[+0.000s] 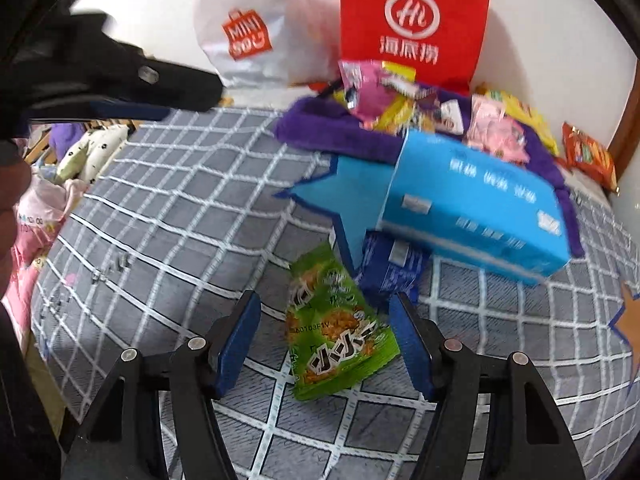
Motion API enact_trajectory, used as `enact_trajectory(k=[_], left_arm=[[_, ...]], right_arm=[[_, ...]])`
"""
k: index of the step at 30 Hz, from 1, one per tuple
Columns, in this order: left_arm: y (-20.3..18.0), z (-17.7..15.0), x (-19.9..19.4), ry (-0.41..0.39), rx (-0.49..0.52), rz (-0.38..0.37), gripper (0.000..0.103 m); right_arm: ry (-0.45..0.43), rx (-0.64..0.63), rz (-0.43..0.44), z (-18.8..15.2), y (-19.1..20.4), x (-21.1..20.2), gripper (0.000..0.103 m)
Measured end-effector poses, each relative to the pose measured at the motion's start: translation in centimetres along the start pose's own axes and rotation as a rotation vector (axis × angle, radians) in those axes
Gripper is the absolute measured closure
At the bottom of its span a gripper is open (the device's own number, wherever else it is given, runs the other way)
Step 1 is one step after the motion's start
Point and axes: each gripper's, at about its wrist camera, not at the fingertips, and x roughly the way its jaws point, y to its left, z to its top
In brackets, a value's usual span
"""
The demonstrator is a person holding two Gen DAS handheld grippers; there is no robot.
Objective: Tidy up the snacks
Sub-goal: 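Grasp the blue packet with left gripper while right gripper grasps green snack bag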
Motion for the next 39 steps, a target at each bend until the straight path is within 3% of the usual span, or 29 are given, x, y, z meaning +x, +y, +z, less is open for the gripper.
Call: enact_trajectory(k=[3,5,9,16,18,25,31,39], left_arm=[[0.1,-0.1,0.4,0.007,-0.013,-0.005,0.036],[0.0,-0.1,0.7,0.006,-0.019,-0.012,0.036],[-0.4,-0.5,2.2,0.030,-0.026,-0.017,0.036],[-1.0,-2.1,6.0,0.113,-0.035,-0.014,0.036],[-1.3,-2.6,6.9,0.132,-0.045,-0.032,0.036],[-3.5,-3.7,8.9,0.177,-0.035,-0.105,0.036],[-5.5,-4.0,10.8,0.213,-0.034,-0.130,0.036],[-7.3,-3.6,11.6,0.179,-0.051,-0.108,0.036]], right_arm=[[0.018,-0.009,-0.034,-0.5,0.0,0.9,0.059],[0.002,-0.015,-0.016,-0.5,-0.2,0.3,0.061],[-0.058,0.025,0.019,-0.6,-1.9,-2.0,0.061],[-0.118,0.090,-0.208,-1.9,-8.3,-4.3,0.061],[-0.110,0.141,-0.229,-2.4,-10.7,-4.2,0.061],[-0.092,0.301,-0.218,-3.4,-17.2,-2.7,0.061],[-0.095,0.293,-0.207,-4.0,-17.6,-1.1,0.061],[-0.131,0.281,-0.178,-4.2,-18.0,-0.4,0.060]])
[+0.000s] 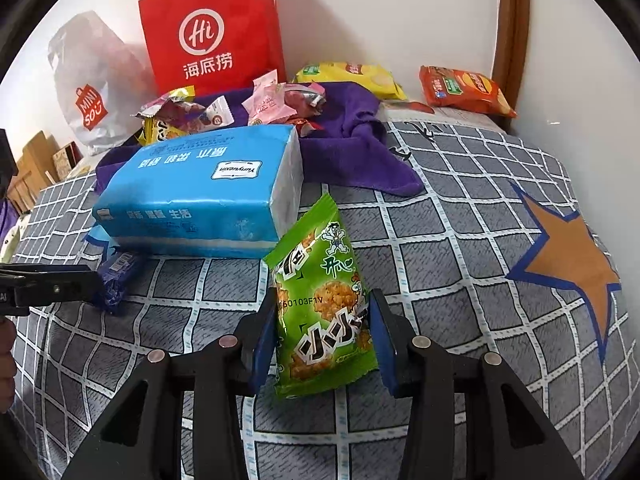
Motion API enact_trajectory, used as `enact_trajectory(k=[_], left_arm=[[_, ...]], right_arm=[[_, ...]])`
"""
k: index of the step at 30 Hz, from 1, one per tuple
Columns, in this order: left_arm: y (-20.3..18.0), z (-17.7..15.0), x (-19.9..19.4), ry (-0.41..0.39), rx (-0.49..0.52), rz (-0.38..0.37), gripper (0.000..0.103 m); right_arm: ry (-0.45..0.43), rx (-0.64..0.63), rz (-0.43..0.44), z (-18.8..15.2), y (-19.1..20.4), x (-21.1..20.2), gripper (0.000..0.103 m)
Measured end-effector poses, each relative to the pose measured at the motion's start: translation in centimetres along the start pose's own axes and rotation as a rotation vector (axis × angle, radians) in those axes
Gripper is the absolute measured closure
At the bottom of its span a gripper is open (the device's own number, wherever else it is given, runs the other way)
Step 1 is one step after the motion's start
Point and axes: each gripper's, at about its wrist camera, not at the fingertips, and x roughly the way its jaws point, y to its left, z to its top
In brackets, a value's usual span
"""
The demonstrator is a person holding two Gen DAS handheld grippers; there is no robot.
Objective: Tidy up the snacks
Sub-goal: 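Grasp the blue packet with left gripper while right gripper grasps green snack bag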
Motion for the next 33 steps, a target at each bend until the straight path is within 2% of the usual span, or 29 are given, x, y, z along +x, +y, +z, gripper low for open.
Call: enact_trajectory(k=[3,9,10,11,12,14,16,22,26,30,33], left_arm=[[-1.0,0.0,0.5,-0.016,0.014,0.029,0.034],[-3.2,-0.4,1.5,-0.054,0.103,0.165,0.035],[-3.3,-0.5,1.5,-0.065,0.116,0.186,0.041],[-3.3,-0.5,1.5,-0.075,0.128,0.203,0.053],[-3.3,-0.6,1.4,-0.087,0.139,0.224,0.057],[-2.6,-0.7,0.9,-0.093,0.140,0.203,0.064],[-1.4,-0.8,0.1,-0.094,0.106,0.186,0.065],[2.4,-1.6,-1.7,-0.100,0.033,0.131,0.064],[2.7,-1.9,-1.7,-0.115,0.052,0.108,0.060],[1.0,-1.9,-1.0,-0.131,0.132,0.198,0.055],[-0.5,-2.3,-0.2,-0.149,0.204,0.333,0.053]], right_arm=[[0.001,0.013,0.010,0.0,-0.2,0.4,0.059],[0.000,-0.013,-0.019,0.0,0.4,0.5,0.058],[0.001,-0.016,-0.020,0.0,0.4,0.5,0.057],[0.002,-0.015,-0.019,0.0,0.3,0.5,0.057],[0.003,-0.012,-0.016,0.0,0.3,0.6,0.057],[0.004,-0.007,-0.011,-0.1,0.1,0.6,0.057],[0.006,-0.006,-0.011,0.0,0.1,0.6,0.057],[0.012,-0.024,-0.030,0.0,0.4,0.7,0.056],[0.019,-0.031,-0.038,0.0,0.6,0.8,0.054],[0.021,-0.032,-0.039,0.0,0.6,0.9,0.054],[0.022,-0.025,-0.034,0.0,0.4,0.9,0.054]])
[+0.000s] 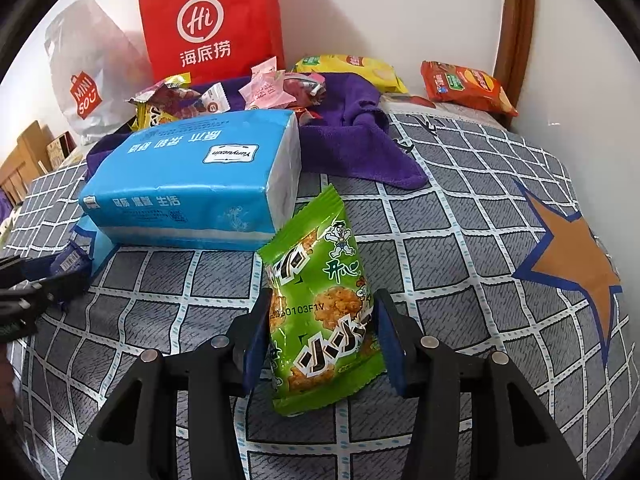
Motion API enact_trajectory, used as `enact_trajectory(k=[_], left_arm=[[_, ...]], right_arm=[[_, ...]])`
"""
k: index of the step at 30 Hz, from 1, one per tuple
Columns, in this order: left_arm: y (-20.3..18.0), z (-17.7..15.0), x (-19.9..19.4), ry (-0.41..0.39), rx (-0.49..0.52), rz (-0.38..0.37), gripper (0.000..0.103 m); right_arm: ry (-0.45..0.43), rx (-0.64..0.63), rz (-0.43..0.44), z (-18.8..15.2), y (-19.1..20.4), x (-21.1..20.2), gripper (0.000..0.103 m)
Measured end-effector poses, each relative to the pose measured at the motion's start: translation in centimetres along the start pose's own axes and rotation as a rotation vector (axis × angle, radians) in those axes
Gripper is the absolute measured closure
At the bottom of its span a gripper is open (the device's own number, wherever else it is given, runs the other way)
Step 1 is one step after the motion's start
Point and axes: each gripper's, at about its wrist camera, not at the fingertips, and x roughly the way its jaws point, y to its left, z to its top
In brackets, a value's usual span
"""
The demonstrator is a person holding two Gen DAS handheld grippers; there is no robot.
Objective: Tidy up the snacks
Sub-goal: 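Lift both held snacks and carry them over the purple towel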
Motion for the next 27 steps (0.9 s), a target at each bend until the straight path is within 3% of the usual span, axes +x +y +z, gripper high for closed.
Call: enact_trajectory(k=[2,5,13,20,27], left_arm=[[-0.6,-0.2,-0.2,-0.016,0.013,0.019,0.060],[-0.5,-0.3,-0.3,-0.032,0.027,0.015,0.063],[0.2,-1.1,-0.5,-0.077,0.006,0.038,0.061],[1.0,-1.1,-0.3,-0.076,-0.031,-0.010,0.059],[1.1,-1.2,-0.3,-0.077,-0.032,-0.011,0.059]], right_arm=[[0.002,0.001,-0.001,0.0,0.0,0.0,0.054],[0.004,-0.005,-0.007,0.0,0.1,0.0,0.053],[0.007,-0.018,-0.016,-0.1,0.3,0.1,0.052],[0.008,-0.015,-0.008,-0.1,0.0,0.2,0.051],[0.008,-0.015,-0.010,-0.1,0.1,0.2,0.051]])
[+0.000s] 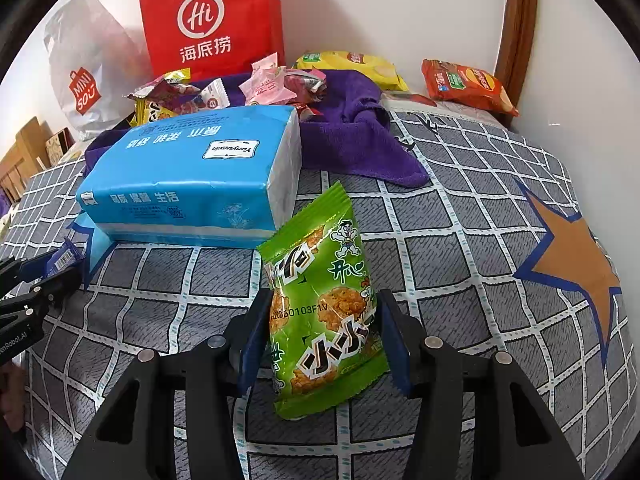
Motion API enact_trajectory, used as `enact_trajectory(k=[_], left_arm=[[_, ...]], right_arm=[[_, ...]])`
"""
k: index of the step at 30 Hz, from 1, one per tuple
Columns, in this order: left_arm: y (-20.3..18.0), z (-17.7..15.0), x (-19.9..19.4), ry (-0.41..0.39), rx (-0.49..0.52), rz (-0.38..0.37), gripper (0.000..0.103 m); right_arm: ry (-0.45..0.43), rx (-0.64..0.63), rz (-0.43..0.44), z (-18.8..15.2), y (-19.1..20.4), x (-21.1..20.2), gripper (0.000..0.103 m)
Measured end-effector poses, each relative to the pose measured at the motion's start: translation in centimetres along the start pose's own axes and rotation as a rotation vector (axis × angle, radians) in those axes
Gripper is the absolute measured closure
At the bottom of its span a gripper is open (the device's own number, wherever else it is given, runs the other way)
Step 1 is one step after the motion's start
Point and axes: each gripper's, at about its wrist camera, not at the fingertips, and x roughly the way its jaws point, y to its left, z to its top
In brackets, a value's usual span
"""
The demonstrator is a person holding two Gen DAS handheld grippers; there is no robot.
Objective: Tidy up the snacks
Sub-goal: 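Lift both held snacks and carry them over the purple towel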
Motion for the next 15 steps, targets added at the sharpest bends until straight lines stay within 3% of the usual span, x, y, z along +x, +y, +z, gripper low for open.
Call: enact_trajectory(k=[10,15], left_arm=[[0.4,0.3,-0.6,0.039,-0.023,-0.030,0.063],[1.5,1.3,-2.6,0.055,-0.054,-0.057,0.063]], right_arm=[[0.014,-0.033,-0.031,0.3,0.7,-0.4,0.057],[-0.020,-0.029,0.011,1.6,1.6,-2.5,0.058]])
